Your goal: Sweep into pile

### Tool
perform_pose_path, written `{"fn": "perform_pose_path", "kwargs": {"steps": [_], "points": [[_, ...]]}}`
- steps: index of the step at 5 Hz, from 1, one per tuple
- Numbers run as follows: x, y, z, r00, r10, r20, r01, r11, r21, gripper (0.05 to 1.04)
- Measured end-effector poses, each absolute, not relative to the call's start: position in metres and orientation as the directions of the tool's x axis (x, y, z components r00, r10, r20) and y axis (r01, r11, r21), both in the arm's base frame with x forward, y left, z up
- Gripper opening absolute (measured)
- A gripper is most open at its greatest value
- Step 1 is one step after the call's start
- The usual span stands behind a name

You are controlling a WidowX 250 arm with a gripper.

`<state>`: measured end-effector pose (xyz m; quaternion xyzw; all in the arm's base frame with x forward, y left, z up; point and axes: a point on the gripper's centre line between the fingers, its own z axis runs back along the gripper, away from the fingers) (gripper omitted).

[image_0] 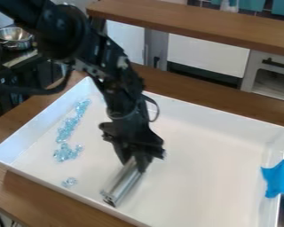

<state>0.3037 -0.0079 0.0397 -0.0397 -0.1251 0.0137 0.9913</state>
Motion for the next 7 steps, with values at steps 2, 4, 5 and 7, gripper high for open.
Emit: {"fn": "perform_pose_path", "kwargs": {"steps": [2, 4, 5, 7], "points": [[0.294, 0.040, 0.037, 0.976, 0.017, 0.219, -0.006, 0.999, -0.049, 0.362], [0.282, 0.083, 0.036, 0.976, 0.003, 0.219, 0.002, 1.000, -0.022, 0.362], [0.281, 0.098, 0.036, 0.976, 0.019, 0.215, -0.016, 1.000, -0.016, 0.362], [0.283, 0.134, 0.037, 0.973, 0.053, 0.223, -0.059, 0.998, 0.022, 0.362]]}}
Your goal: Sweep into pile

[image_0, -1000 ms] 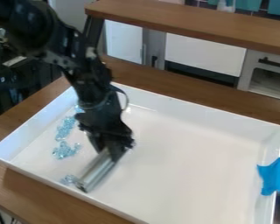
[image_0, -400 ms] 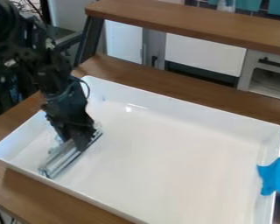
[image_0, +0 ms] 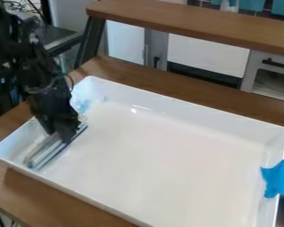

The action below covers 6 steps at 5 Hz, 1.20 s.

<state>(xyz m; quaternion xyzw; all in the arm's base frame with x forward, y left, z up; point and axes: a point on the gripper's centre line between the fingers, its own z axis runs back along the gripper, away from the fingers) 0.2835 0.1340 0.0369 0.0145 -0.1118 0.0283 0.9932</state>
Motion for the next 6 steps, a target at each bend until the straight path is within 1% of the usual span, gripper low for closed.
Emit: {"fn": "perform_pose_path", "kwargs": {"steps": [1, 2, 3, 4, 5, 6], "points": [[0.289, 0.141, 0.037, 0.974, 0.051, 0.220, -0.064, 0.997, 0.050, 0.362], [0.288, 0.148, 0.039, 0.975, 0.069, 0.211, -0.082, 0.995, 0.054, 0.362], [0.284, 0.126, 0.047, 0.981, 0.094, 0.167, -0.090, 0.995, -0.032, 0.362], [0.307, 0.091, 0.085, 0.972, 0.141, 0.187, -0.119, 0.985, -0.124, 0.362], [0.329, 0.051, 0.115, 0.968, 0.186, 0.169, -0.155, 0.972, -0.178, 0.362], [0.348, 0.003, 0.134, 0.967, 0.200, 0.158, -0.167, 0.965, -0.201, 0.362]]}}
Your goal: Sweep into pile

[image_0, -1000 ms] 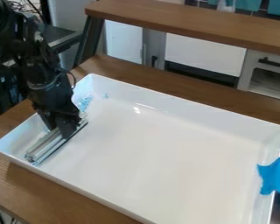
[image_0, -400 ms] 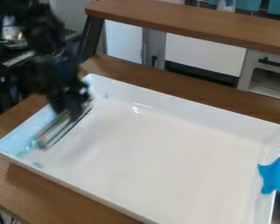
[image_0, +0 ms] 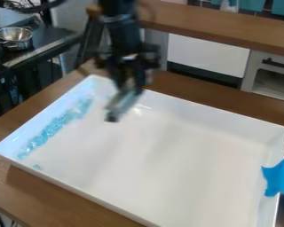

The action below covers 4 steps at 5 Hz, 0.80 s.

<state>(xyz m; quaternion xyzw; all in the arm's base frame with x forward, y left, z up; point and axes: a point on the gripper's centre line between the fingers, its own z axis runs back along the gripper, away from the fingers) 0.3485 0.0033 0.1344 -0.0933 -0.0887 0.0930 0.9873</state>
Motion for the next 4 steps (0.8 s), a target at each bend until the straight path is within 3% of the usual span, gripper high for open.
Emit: {"fn": "perform_pose_path", "kwargs": {"steps": [3, 4], "points": [[0.375, -0.144, 0.076, 0.981, 0.118, 0.154, -0.103, 0.990, -0.100, 0.362], [0.376, -0.163, 0.063, 0.978, 0.091, 0.190, -0.078, 0.994, -0.075, 0.362]]}}
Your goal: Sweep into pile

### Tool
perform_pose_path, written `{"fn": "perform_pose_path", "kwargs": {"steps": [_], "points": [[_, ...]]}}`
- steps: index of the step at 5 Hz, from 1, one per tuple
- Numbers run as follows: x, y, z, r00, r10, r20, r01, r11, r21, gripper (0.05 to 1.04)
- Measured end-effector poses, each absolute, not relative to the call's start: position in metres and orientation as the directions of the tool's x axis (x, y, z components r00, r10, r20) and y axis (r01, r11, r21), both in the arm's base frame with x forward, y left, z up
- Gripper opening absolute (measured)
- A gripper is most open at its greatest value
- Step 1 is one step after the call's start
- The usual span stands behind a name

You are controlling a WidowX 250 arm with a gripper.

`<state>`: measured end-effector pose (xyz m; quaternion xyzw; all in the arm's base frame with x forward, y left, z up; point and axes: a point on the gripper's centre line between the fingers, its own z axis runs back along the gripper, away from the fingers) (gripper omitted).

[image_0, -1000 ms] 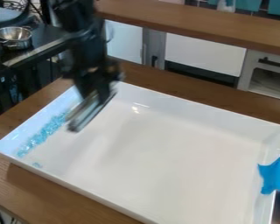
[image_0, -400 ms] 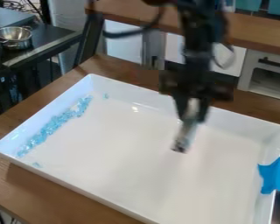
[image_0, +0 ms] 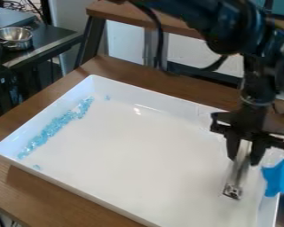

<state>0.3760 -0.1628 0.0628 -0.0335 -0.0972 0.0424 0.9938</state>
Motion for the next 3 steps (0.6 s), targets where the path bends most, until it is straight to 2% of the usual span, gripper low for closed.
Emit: {"fn": "perform_pose_path", "kwargs": {"steps": [1, 2, 3], "points": [[0.379, -0.157, 0.044, 0.974, 0.104, 0.203, -0.107, 0.994, 0.001, 0.424], [0.373, -0.155, 0.044, 0.979, 0.084, 0.187, -0.095, 0.994, 0.051, 0.733], [0.370, -0.156, 0.055, 0.990, 0.071, 0.119, -0.076, 0.996, 0.036, 0.972]]}}
